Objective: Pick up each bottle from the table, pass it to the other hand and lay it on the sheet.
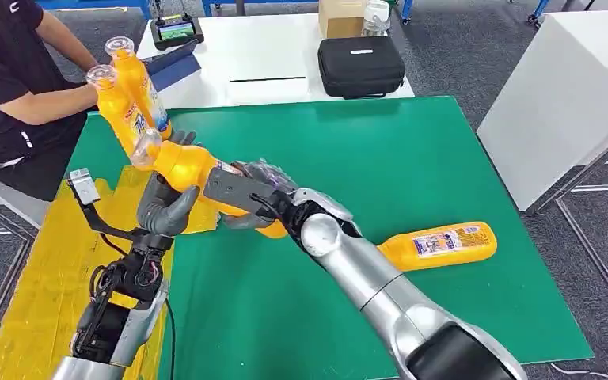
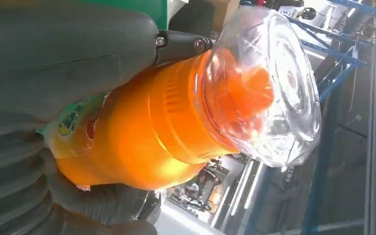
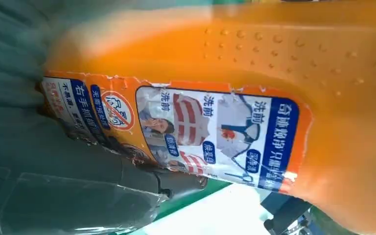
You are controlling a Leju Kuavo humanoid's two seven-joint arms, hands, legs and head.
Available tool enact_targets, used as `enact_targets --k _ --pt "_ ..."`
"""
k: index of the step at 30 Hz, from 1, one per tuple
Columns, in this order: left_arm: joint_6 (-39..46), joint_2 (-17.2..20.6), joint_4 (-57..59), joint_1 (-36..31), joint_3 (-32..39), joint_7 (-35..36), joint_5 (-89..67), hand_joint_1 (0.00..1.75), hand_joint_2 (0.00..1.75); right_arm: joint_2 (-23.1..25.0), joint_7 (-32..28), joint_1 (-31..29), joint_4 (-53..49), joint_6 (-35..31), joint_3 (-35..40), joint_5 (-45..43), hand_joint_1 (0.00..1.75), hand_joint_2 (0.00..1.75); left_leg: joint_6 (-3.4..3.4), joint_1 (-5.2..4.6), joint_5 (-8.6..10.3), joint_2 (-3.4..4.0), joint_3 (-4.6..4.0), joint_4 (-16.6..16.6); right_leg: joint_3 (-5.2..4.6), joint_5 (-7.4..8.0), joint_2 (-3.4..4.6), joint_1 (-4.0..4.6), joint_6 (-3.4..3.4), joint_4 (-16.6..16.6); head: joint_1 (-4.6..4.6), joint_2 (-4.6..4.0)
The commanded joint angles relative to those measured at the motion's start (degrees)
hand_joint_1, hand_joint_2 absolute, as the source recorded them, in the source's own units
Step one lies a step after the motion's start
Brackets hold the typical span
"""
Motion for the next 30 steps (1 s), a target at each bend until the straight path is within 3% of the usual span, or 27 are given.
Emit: enact_targets --k 1,12,15,18,21,30 --pt "0.1 -0.1 2.1 -2.2 -1.4 0.3 0.2 0.00 1.75 -0.2 0.0 -3.7 4.7 -0.2 2.2 -0.1 1.75 1.75 -0.01 -0.01 -0.03 -0.04 0.07 0.0 0.09 -0.05 -0.09 -0.01 -0.01 0.0 0.00 0.00" --pt "1.0 -3.0 2.9 -4.6 -4.1 2.9 2.4 0.00 1.75 3.1 4.3 -6.3 8.7 -2.1 7.1 6.9 1.75 1.75 -0.02 0.00 -0.03 -0.12 0.02 0.1 0.07 -0.07 -0.16 0.01 -0.01 0.0 0.00 0.00" --pt "2.9 -3.7 2.9 -5.8 -5.8 3.4 2.0 0.00 1.75 3.6 7.9 -5.9 8.3 -2.6 14.4 9.5 1.75 1.75 -0.04 -0.02 -0.10 -0.12 0.21 0.1 0.25 -0.16 -0.20 0.00 -0.03 0.1 0.00 0.00" --pt "4.8 -4.2 2.9 -6.3 -6.1 3.6 2.2 0.00 1.75 3.6 11.4 -3.3 5.6 0.4 24.5 8.3 1.75 1.75 -0.03 0.01 -0.05 -0.09 0.14 0.0 0.16 -0.09 -0.14 0.02 -0.02 0.0 0.02 0.00" --pt "5.8 -4.1 2.7 -6.2 -6.3 3.9 2.4 0.00 1.75 3.6 14.2 -2.2 5.2 -1.1 30.5 5.7 1.75 1.75 -0.03 0.03 -0.07 -0.08 0.22 -0.1 0.24 -0.10 -0.13 0.04 -0.02 -0.1 0.00 0.00" --pt "5.8 -4.9 4.4 -6.6 -7.3 4.2 3.4 0.00 1.75 3.6 14.4 -5.2 5.7 -2.3 30.4 3.0 1.75 1.75 -0.01 0.00 -0.03 -0.24 0.04 0.0 0.03 -0.13 -0.27 0.01 0.00 0.0 0.02 0.00"
